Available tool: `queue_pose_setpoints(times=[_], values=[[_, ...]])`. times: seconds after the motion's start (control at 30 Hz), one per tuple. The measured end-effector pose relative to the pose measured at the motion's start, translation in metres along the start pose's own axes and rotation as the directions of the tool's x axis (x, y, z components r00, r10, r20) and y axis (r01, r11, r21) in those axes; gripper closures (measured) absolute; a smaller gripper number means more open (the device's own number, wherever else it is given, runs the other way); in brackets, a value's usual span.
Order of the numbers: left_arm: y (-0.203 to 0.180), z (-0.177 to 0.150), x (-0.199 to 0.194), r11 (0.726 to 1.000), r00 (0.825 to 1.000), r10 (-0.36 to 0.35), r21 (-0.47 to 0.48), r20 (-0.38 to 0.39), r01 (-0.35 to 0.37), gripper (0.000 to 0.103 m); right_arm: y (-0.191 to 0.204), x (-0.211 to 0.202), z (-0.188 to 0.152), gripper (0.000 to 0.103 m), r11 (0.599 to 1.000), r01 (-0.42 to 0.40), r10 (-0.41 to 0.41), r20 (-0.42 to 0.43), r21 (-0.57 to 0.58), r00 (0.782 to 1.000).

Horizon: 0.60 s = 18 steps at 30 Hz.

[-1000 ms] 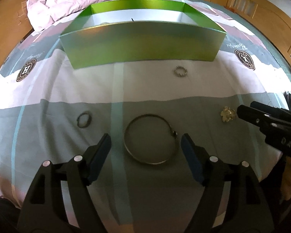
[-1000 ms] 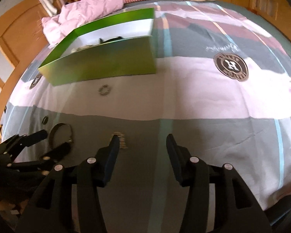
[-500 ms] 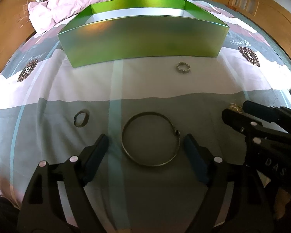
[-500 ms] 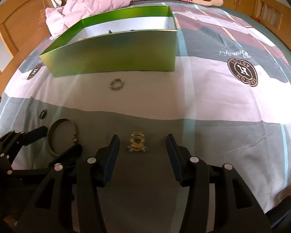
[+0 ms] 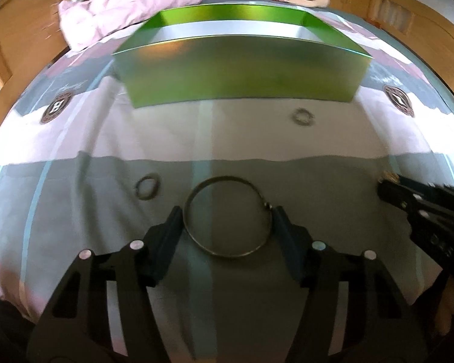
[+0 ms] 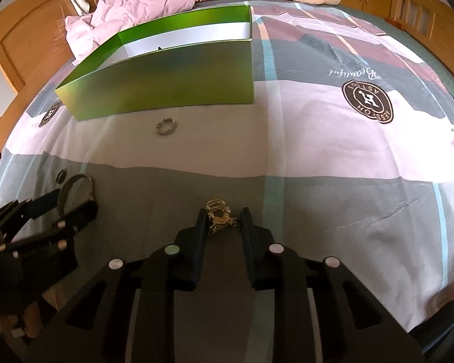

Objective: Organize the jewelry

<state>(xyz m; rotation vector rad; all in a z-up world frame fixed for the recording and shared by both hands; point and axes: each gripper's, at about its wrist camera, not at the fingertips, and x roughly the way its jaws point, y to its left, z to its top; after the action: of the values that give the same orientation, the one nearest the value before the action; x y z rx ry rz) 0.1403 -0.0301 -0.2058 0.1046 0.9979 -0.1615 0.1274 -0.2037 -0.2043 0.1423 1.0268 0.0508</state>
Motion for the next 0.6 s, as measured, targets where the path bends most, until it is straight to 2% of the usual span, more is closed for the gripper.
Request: queue_pose_setpoints(times=[0.1, 0.17, 0.23, 0.43, 0.6], values=[[0.008, 0.000, -0.001, 0.999, 1.000, -0.006, -0.032, -0.005, 0.005, 0.042, -0.003, -0.002, -0.001, 0.077, 1.000, -0.019, 0.019, -0.010, 0.011, 1.000], [0.010, 0.000, -0.002, 0.999, 1.000, -0.013, -0.044, -0.010, 0.013, 0.042, -0.006, -0.005, -0.001, 0.070, 0.999, -0.026, 0.027, -0.015, 0.028, 1.000], [0.011, 0.000, -0.002, 0.999, 1.000, -0.015, -0.049, -0.010, 0.014, 0.040, -0.013, -0.009, 0.000, 0.067, 0.999, -0.014, 0.014, -0.006, 0.052, 1.000], [0.005, -0.001, 0.001, 0.999, 1.000, -0.018, -0.029, -0.017, 0.017, 0.029, -0.023, -0.013, -0.001, 0.067, 0.997, -0.016, 0.016, -0.004, 0.069, 1.000], [0.004, -0.002, 0.002, 1.000, 1.000, -0.015, -0.023, -0.016, 0.015, 0.027, -0.012, -0.009, -0.002, 0.066, 0.999, -0.028, 0.029, -0.014, 0.040, 0.999]])
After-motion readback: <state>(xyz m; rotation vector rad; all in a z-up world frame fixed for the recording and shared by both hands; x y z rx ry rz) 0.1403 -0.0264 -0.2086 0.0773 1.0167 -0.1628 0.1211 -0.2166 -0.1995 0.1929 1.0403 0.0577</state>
